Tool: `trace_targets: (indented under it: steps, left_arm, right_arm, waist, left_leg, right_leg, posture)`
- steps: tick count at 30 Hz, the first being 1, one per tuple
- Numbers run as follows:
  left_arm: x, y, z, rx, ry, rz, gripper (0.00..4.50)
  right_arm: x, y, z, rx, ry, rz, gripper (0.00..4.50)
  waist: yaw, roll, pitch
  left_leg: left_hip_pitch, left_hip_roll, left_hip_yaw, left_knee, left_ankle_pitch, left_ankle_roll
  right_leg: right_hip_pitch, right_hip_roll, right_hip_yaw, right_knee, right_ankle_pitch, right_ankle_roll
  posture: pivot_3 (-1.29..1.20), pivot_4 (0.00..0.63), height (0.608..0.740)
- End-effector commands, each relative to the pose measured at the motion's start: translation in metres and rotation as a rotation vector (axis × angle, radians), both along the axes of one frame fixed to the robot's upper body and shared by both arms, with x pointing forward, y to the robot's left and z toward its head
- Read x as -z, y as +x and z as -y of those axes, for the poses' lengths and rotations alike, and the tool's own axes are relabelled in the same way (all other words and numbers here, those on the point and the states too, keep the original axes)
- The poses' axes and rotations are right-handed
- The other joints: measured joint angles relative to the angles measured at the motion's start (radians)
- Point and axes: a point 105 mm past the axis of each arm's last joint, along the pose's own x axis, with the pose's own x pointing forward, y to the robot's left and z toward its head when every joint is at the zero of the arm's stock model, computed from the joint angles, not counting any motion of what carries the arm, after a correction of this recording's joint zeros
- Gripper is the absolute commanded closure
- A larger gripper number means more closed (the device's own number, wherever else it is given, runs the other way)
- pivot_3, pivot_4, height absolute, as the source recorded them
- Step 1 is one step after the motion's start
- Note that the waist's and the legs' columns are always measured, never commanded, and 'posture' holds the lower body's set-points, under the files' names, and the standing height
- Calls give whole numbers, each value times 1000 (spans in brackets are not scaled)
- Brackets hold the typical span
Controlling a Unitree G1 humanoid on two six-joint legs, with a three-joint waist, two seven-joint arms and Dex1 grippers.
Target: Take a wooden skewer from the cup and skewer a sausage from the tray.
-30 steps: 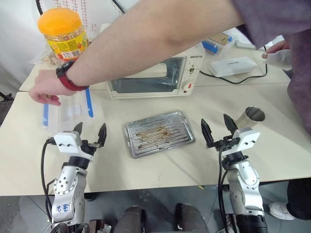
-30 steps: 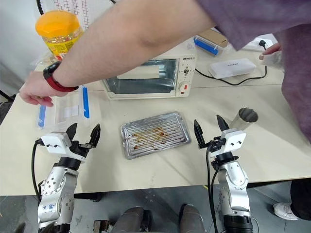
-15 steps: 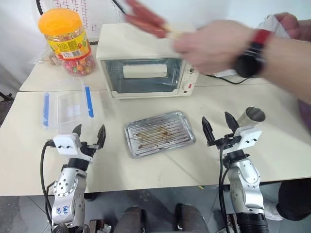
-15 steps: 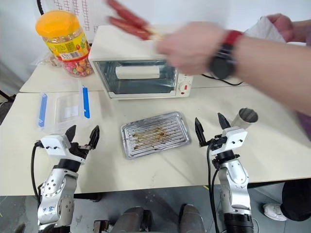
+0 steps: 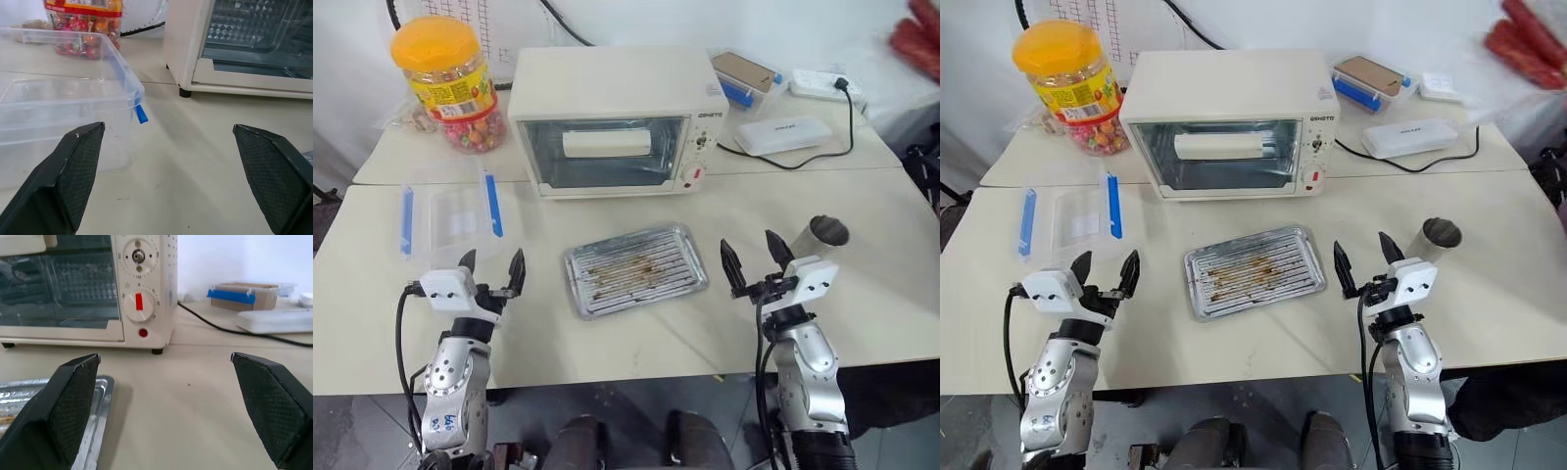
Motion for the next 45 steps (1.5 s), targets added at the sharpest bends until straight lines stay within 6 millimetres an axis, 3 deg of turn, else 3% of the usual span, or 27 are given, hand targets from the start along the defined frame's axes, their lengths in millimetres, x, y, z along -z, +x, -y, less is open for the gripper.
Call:
trace_targets:
  steps: [1,11,34,45]
  left_arm:
    - [-15,-7,0,3,20,56,32]
    - [-12,-15,1,7,16,40,32]
    - [-19,-15,-4,1,48,60,32]
    - [-14,-16,12,56,42,54,32]
  right_arm:
    - [-9,-8,3,18,12,40,0]
    - [-2,-18,9,51,24,15,0]
    - [0,-15,8,14,3,10,0]
    - [1,-17,8,15,-3,4,0]
  waist:
    - [0,0,0]
    - [0,0,0]
    - [-1,0,0]
    - [0,0,0]
  left_leg:
    - [0,0,0,0,0,0]
    - [0,0,0,0,0,0]
    - [0,0,0,0,0,0]
    - [0,0,0,0,0,0]
  right_leg:
    - [0,0,0,0,0,0]
    - [0,0,0,0,0,0]
    - [0,0,0,0,0,0]
    - [0,0,0,0,0,0]
  posture:
    - [0,150,740]
    - [0,150,740]
    - [0,150,740]
    - [0,150,740]
